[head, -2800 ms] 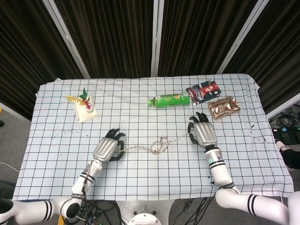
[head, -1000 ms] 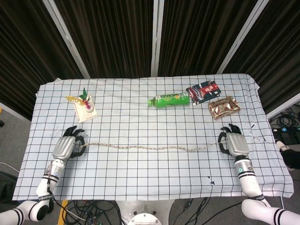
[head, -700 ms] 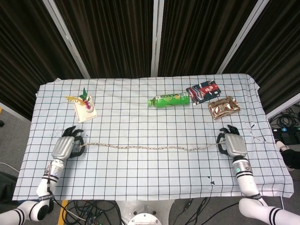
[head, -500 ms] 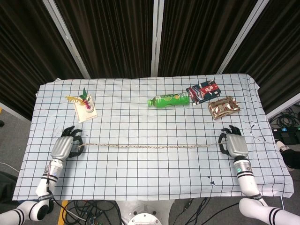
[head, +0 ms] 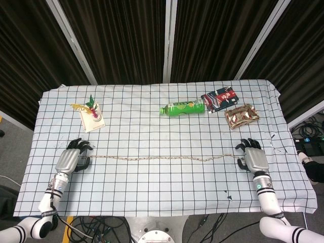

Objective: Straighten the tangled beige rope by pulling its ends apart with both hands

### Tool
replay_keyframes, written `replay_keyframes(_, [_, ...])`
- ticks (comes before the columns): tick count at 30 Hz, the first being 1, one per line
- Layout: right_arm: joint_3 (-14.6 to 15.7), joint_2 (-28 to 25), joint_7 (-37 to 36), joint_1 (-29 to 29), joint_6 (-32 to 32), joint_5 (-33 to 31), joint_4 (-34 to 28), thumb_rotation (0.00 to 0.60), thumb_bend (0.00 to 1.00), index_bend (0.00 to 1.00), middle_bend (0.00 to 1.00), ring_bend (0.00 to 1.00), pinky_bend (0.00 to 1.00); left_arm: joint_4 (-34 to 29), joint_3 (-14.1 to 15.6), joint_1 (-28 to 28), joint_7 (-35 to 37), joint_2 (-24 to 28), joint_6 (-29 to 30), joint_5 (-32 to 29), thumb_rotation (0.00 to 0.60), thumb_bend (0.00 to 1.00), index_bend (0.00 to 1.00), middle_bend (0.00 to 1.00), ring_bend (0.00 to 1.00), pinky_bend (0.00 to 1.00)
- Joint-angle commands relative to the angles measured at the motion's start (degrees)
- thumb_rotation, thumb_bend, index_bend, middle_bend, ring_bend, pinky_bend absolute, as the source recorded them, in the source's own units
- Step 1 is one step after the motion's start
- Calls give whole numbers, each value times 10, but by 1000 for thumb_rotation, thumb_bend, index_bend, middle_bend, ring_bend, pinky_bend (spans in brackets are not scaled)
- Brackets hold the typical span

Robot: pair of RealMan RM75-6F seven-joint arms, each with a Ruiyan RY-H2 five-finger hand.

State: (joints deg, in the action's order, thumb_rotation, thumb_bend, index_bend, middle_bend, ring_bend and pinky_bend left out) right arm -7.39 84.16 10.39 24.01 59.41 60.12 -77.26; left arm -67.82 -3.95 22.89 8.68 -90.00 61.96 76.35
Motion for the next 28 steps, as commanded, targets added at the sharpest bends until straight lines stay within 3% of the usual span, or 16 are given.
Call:
replay_keyframes(1, [-1, -3, -4, -4, 6, 6, -5, 600, 256, 212, 88, 0, 0, -6, 0, -1, -3, 3, 2, 0, 479, 462, 206, 112, 0, 0])
replay_keyframes(8, [-10, -39, -27, -21, 47, 37, -49, 600, 254, 198, 85, 0, 0, -57, -12, -17, 10, 36, 45, 8, 504, 300, 145, 80, 0, 0])
replay_keyframes(14, [-5, -121, -72, -53, 111, 113, -115, 600, 272, 196, 114, 0, 0, -132, -28, -54, 4, 130, 127, 22, 562, 196, 148, 80, 0, 0])
replay_keyframes(20, [31, -202, -110, -108, 194, 204, -163, 600, 273, 196, 127, 0, 0, -165, -14, -113, -31, 206, 211, 36, 600, 190, 201, 88, 0, 0])
replay_keyframes(28, [67, -211, -134, -163, 256, 255, -167, 600, 273, 196, 123, 0, 0, -209, 24, -191, -53, 228, 298, 60, 600, 190, 202, 88, 0, 0])
